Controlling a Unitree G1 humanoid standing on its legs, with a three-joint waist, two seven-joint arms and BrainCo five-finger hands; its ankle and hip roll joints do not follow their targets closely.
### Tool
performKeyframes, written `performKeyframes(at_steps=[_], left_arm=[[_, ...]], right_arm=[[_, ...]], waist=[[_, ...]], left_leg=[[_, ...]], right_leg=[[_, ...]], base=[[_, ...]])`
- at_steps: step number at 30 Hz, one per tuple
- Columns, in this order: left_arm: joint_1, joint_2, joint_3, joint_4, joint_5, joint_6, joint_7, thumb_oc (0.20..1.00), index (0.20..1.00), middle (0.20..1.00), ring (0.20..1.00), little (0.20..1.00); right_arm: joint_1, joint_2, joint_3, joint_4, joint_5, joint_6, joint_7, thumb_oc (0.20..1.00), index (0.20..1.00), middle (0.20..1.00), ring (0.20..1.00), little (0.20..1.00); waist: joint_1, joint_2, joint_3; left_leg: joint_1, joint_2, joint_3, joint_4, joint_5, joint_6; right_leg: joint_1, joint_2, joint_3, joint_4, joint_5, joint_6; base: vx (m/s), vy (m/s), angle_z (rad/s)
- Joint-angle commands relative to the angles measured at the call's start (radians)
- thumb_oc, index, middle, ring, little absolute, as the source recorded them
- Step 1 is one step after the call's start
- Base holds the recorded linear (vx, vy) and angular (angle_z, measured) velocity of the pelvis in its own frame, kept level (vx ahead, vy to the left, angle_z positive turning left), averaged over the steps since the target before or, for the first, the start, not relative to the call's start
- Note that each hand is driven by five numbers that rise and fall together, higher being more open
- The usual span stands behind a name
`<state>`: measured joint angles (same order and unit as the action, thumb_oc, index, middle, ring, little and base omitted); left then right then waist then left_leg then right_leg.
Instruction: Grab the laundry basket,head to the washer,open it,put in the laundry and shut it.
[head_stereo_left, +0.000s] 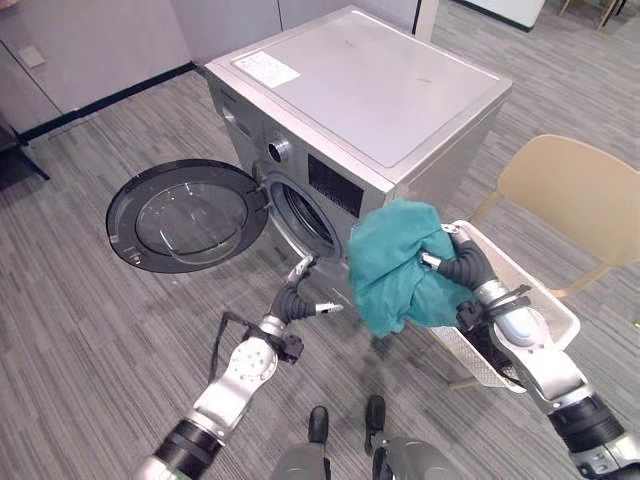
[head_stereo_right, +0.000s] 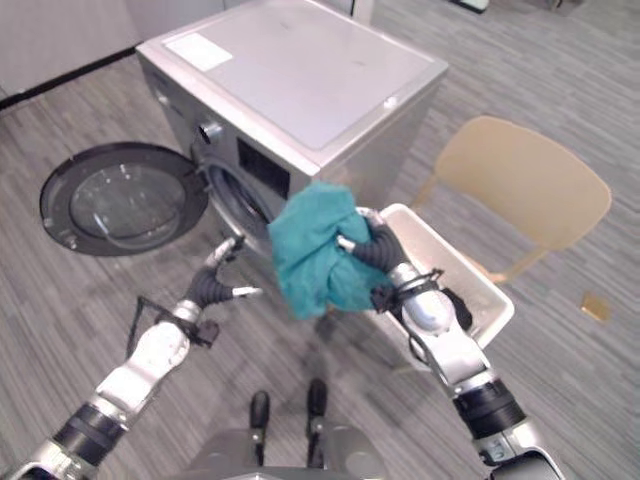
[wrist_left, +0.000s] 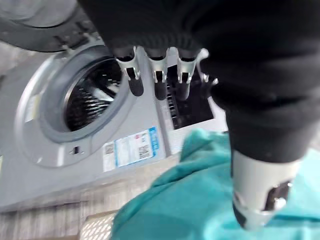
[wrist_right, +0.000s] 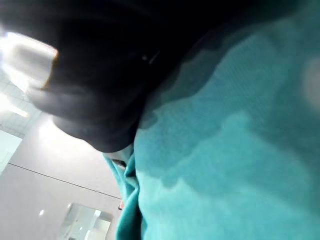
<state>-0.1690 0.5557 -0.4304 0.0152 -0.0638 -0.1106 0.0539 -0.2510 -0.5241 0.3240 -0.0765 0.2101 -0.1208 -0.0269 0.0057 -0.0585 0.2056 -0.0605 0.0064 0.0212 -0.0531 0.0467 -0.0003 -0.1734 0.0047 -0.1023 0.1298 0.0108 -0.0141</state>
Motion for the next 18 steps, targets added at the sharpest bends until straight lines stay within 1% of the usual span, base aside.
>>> performKeyframes(at_steps=[1,3,4,5,6,7,8,9,10,11,13,14,15,18], left_arm=[[-0.062,0.017,-0.063,0.014,0.096,-0.075,-0.006,1.0,1.0,1.0,1.0,1.0],[-0.1,0.001,-0.113,0.03,0.132,-0.068,-0.007,1.0,1.0,1.0,1.0,1.0],[-0.101,0.0,-0.113,0.032,0.133,-0.068,-0.006,1.0,1.0,1.0,1.0,1.0],[-0.137,-0.019,-0.148,0.064,0.167,-0.055,0.0,1.0,1.0,1.0,1.0,1.0],[-0.138,-0.02,-0.149,0.065,0.168,-0.055,0.001,1.0,1.0,1.0,1.0,1.0],[-0.16,-0.036,-0.173,0.099,0.187,-0.05,-0.001,1.0,1.0,1.0,1.0,1.0],[-0.208,-0.051,-0.21,0.134,0.237,-0.044,0.0,1.0,1.0,1.0,1.0,1.0],[-0.21,-0.052,-0.211,0.138,0.238,-0.045,0.001,1.0,1.0,1.0,1.0,1.0],[-0.232,-0.067,-0.228,0.151,0.254,-0.038,0.003,0.529,0.529,0.529,0.529,0.529],[-0.243,-0.071,-0.23,0.153,0.263,-0.036,0.008,0.2,0.2,0.2,0.2,0.2],[-0.246,-0.075,-0.231,0.159,0.273,-0.039,0.013,0.2,0.2,0.2,0.2,0.2],[-0.258,-0.084,-0.229,0.183,0.289,-0.036,0.03,0.2,0.2,0.2,0.2,0.2],[-0.255,-0.086,-0.224,0.191,0.294,-0.035,0.039,0.2,0.2,0.2,0.2,0.2],[-0.219,-0.086,-0.185,0.198,0.283,-0.029,0.06,0.2,0.2,0.2,0.2,0.2]], right_arm=[[-0.06,0.054,0.025,0.017,0.084,-0.038,0.016,0.2,0.2,0.2,0.2,0.2],[-0.083,0.07,0.066,0.03,0.103,-0.027,0.03,0.2,0.2,0.2,0.2,0.2],[-0.083,0.069,0.066,0.031,0.103,-0.027,0.03,0.2,0.2,0.2,0.2,0.2],[-0.093,0.093,0.103,0.046,0.121,-0.016,0.044,0.2,0.2,0.2,0.2,0.2],[-0.094,0.093,0.103,0.047,0.121,-0.017,0.044,0.2,0.2,0.2,0.2,0.2],[-0.098,0.103,0.125,0.056,0.126,-0.011,0.051,0.2,0.2,0.2,0.2,0.2],[-0.106,0.116,0.156,0.07,0.136,-0.001,0.064,0.2,0.2,0.2,0.2,0.2],[-0.107,0.116,0.156,0.071,0.136,-0.001,0.064,0.2,0.2,0.2,0.2,0.2],[-0.111,0.126,0.18,0.076,0.138,0.005,0.073,0.2,0.2,0.2,0.2,0.2],[-0.114,0.128,0.192,0.079,0.14,0.009,0.077,0.2,0.2,0.2,0.2,0.2],[-0.111,0.134,0.202,0.087,0.148,0.01,0.084,0.2,0.2,0.2,0.2,0.2],[-0.106,0.141,0.219,0.096,0.163,0.013,0.09,0.555,0.555,0.555,0.555,0.555],[-0.103,0.142,0.224,0.096,0.166,0.014,0.092,1.0,1.0,1.0,1.0,1.0],[-0.086,0.133,0.219,0.081,0.168,0.015,0.094,1.0,1.0,1.0,1.0,1.0]], waist=[[0.009,-0.033,-0.121],[0.001,-0.03,-0.139],[0.001,-0.03,-0.138],[-0.006,-0.025,-0.144],[-0.006,-0.025,-0.143],[-0.01,-0.02,-0.146],[-0.018,-0.016,-0.15],[-0.018,-0.015,-0.149],[-0.023,-0.012,-0.151],[-0.025,-0.009,-0.151],[-0.027,-0.008,-0.151],[-0.031,-0.005,-0.153],[-0.031,-0.004,-0.153],[-0.032,-0.002,-0.154]], left_leg=[[0.0,0.002,-0.003,-0.024,-0.043,-0.037],[0.018,0.001,0.004,-0.034,-0.045,-0.037],[0.019,0.001,0.004,-0.034,-0.045,-0.037],[0.024,0.0,0.008,-0.034,-0.045,-0.037],[0.024,0.0,0.008,-0.034,-0.045,-0.037],[0.026,0.0,0.009,-0.034,-0.046,-0.038],[0.03,0.001,0.012,-0.034,-0.046,-0.038],[0.03,0.001,0.012,-0.034,-0.046,-0.038],[0.033,0.001,0.014,-0.034,-0.047,-0.038],[0.035,0.003,0.016,-0.034,-0.047,-0.038],[0.037,0.003,0.017,-0.034,-0.047,-0.038],[0.04,0.005,0.019,-0.034,-0.048,-0.039],[0.042,0.006,0.02,-0.034,-0.048,-0.038],[0.046,0.009,0.023,-0.034,-0.049,-0.038]], right_leg=[[0.165,-0.051,0.032,-0.024,-0.167,0.105],[0.177,-0.051,0.039,-0.028,-0.168,0.108],[0.178,-0.051,0.039,-0.028,-0.168,0.108],[0.182,-0.05,0.043,-0.028,-0.167,0.108],[0.182,-0.05,0.043,-0.028,-0.167,0.108],[0.183,-0.05,0.045,-0.028,-0.167,0.108],[0.185,-0.05,0.047,-0.028,-0.166,0.108],[0.185,-0.05,0.047,-0.028,-0.166,0.108],[0.185,-0.049,0.049,-0.027,-0.166,0.108],[0.186,-0.049,0.051,-0.028,-0.165,0.108],[0.187,-0.048,0.054,-0.029,-0.165,0.107],[0.187,-0.048,0.057,-0.029,-0.164,0.107],[0.187,-0.047,0.058,-0.028,-0.163,0.107],[0.188,-0.045,0.062,-0.028,-0.163,0.105]], base=[[0.07,0.043,0.18],[0.06,0.027,-0.02],[0.04,0.026,-0.08],[0.01,0.012,-0.05],[0.01,0.018,-0.04],[0.0,0.0,0.0],[0.01,0.013,0.03],[0.0,0.0,0.0],[0.01,0.011,0.03],[0.0,0.0,0.0],[0.0,0.002,-0.07],[0.0,-0.002,-0.13],[0.01,-0.005,-0.15],[0.0,-0.011,-0.12]])
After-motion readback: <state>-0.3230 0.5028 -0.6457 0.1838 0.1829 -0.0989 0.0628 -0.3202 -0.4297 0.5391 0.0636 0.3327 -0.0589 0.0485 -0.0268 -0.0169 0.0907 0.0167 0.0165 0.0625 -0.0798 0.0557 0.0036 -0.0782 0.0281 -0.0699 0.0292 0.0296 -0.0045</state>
